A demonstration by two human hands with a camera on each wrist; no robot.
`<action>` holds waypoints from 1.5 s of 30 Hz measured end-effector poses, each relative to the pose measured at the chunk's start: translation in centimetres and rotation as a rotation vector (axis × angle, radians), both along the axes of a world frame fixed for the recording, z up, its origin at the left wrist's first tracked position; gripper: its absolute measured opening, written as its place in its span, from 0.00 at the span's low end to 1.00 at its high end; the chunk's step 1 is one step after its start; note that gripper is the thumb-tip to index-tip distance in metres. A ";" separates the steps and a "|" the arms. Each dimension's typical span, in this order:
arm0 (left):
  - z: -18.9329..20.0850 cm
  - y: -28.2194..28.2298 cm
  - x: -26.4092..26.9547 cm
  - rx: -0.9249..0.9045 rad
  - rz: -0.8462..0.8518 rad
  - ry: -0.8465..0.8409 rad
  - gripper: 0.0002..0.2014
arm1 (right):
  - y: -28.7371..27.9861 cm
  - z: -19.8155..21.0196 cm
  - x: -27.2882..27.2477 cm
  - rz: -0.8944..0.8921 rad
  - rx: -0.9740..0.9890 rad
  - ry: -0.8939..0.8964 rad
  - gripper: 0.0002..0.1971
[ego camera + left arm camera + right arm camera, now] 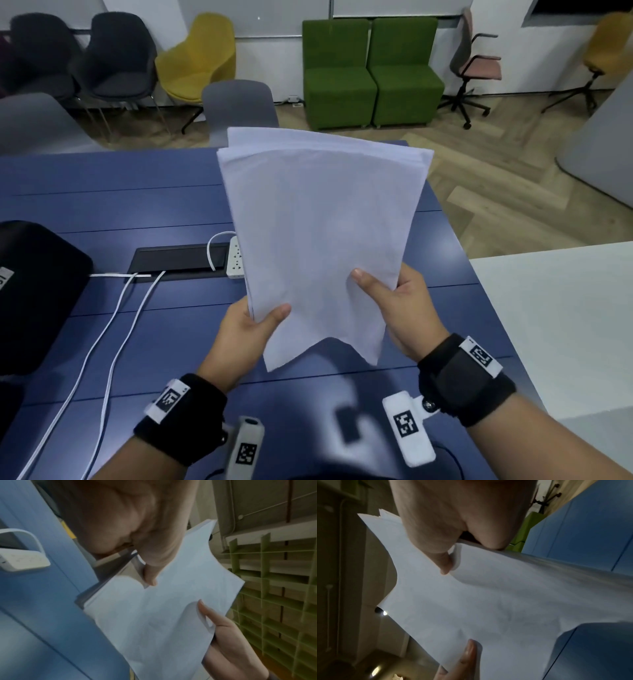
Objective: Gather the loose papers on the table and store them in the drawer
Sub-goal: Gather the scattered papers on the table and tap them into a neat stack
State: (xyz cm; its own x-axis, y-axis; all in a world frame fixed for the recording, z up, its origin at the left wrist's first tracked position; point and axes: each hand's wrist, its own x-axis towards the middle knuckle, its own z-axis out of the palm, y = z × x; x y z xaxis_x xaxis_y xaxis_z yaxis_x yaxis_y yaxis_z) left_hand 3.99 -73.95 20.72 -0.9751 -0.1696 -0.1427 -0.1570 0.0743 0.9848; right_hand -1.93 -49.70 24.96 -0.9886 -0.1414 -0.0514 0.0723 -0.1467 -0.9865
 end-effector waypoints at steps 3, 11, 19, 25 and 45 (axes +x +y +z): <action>-1.8 0.0 -0.2 0.027 0.043 -0.012 0.11 | -0.3 -0.8 0.0 0.067 0.149 0.061 0.08; -3.2 1.4 -0.4 0.043 0.189 -0.097 0.09 | -1.2 -7.8 0.9 -0.054 0.394 0.008 0.07; -2.7 0.8 -1.2 0.061 0.239 0.011 0.16 | -1.2 -10.9 1.1 -0.033 0.428 -0.100 0.03; -2.3 0.3 -1.4 0.138 0.261 0.110 0.32 | 0.3 -12.0 1.5 0.037 0.427 -0.118 0.16; 0.9 3.9 -1.8 -1.337 -0.244 0.367 0.50 | -0.2 -10.4 0.6 0.069 0.302 -0.117 0.13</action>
State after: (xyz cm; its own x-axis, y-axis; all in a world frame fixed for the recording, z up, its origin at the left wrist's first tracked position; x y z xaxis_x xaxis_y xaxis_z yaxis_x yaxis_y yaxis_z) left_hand 2.20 -70.08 21.66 -0.9452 0.2036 0.2551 0.2423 0.9613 0.1308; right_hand -1.38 -49.90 14.54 -0.9621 -0.1687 -0.2141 0.1875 0.1602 -0.9691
